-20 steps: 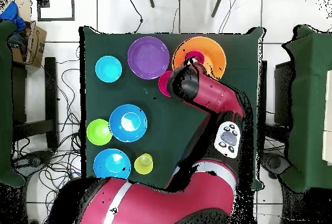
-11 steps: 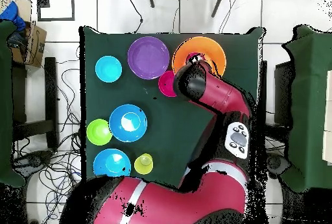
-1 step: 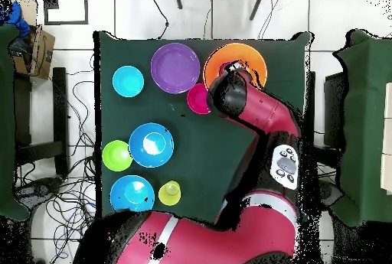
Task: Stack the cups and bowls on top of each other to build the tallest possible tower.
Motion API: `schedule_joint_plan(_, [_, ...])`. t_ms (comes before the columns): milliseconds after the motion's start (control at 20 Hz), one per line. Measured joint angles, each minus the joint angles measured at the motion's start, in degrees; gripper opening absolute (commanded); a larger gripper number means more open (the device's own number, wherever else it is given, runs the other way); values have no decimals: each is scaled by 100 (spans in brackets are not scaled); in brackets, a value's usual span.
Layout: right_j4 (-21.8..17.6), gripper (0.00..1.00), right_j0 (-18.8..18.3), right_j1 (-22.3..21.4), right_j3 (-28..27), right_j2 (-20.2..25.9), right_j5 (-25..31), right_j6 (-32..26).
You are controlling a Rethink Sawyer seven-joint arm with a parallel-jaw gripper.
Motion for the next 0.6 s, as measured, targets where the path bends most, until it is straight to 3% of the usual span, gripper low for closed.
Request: schedule_joint_plan(600, [0, 100, -71, -286, 0, 159, 90, 0])
